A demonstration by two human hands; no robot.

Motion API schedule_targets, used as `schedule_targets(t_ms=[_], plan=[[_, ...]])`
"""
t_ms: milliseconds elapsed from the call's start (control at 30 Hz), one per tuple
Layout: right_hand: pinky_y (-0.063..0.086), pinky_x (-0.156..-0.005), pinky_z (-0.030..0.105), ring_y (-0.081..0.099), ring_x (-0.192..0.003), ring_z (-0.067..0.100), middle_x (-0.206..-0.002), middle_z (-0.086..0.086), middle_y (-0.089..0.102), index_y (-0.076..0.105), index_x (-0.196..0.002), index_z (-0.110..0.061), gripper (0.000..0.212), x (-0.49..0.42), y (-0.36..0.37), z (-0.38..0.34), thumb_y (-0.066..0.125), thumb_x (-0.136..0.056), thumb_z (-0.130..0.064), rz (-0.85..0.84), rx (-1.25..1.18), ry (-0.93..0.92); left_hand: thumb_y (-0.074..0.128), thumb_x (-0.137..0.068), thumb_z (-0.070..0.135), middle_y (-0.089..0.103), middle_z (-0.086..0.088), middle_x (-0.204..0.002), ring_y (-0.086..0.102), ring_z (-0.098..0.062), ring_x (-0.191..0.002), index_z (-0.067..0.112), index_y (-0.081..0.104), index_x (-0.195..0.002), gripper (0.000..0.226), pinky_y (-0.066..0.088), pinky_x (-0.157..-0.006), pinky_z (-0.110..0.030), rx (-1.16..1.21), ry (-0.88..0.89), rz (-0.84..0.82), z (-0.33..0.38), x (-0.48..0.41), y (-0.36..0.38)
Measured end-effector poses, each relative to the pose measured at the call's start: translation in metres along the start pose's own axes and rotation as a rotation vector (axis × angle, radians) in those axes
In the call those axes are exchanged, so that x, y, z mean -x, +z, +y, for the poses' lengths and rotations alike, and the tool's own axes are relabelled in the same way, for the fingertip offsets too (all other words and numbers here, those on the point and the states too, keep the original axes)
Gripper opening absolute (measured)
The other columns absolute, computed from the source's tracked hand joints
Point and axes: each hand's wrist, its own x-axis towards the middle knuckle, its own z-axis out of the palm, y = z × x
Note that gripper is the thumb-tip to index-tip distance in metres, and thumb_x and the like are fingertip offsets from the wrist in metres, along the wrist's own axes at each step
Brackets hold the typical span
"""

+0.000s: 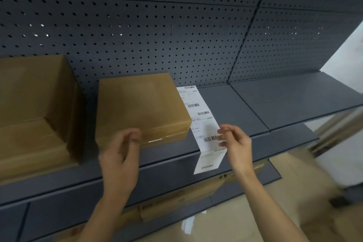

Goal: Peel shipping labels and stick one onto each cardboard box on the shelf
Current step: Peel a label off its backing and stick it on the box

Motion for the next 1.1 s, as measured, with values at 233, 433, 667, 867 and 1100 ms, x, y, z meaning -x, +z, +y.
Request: schedule_targets(t_ms=[233, 433, 667, 867, 1100], plan=[[0.045, -0.063, 0.027, 0.061, -0.069, 0.014, -0.072, -0.007, 0.068, 0.068, -0.082, -0.018, 0.013, -0.005, -0.047, 0.054, 0.06, -0.092, -0.016, -0.088, 0.327, 0.103, 0.064, -0.09, 0.013, 0.068, 0.012, -0.074, 0.065, -0.007, -0.074, 0.027, 0.067, -0.078, 0.019, 0.05, -0.07, -0.027, -0.152, -0.274, -0.481, -0.012, 0.049, 0.064], [0.053, -0.089, 0.035, 0.068, -0.1, 0.011, -0.104, -0.008, 0.073, 0.067, -0.108, -0.015, 0.028, -0.021, -0.06, 0.094, 0.074, -0.087, -0.031, -0.432, 0.408, 0.238, 0.064, -0.091, 0.021, 0.073, 0.013, -0.09, 0.066, 0.001, -0.084, 0.027, 0.073, -0.093, 0.011, 0.054, -0.084, -0.03, -0.319, -0.4, -0.5, -0.024, 0.078, 0.106], [0.049, -0.061, 0.021, 0.059, -0.061, 0.005, -0.074, -0.006, 0.072, 0.071, -0.088, -0.007, 0.01, -0.025, -0.072, 0.089, 0.064, -0.094, -0.01, -0.539, 0.201, 0.185, 0.064, -0.093, 0.031, 0.072, 0.009, -0.102, 0.064, 0.0, -0.087, 0.021, 0.068, -0.117, 0.026, 0.046, -0.072, -0.012, -0.384, -0.439, -0.406, -0.016, 0.087, 0.134], [0.039, -0.049, 0.018, 0.051, -0.054, 0.006, -0.061, -0.006, 0.065, 0.07, -0.094, -0.005, 0.011, -0.031, -0.094, 0.062, 0.059, -0.097, -0.007, -0.68, 0.044, 0.18, 0.067, -0.092, 0.02, 0.073, 0.017, -0.092, 0.065, 0.007, -0.084, 0.024, 0.071, -0.101, 0.01, 0.047, -0.065, -0.006, -0.149, -0.383, -0.282, 0.009, 0.08, 0.148], [0.043, -0.051, 0.021, 0.055, -0.058, 0.011, -0.07, -0.003, 0.071, 0.071, -0.098, -0.009, 0.009, -0.037, -0.096, 0.052, 0.063, -0.095, -0.012, -0.64, 0.062, 0.186, 0.07, -0.089, 0.009, 0.076, 0.001, -0.087, 0.072, -0.013, -0.084, 0.011, 0.073, -0.095, 0.007, 0.057, -0.07, -0.022, 0.07, -0.459, -0.223, 0.012, 0.06, 0.158]])
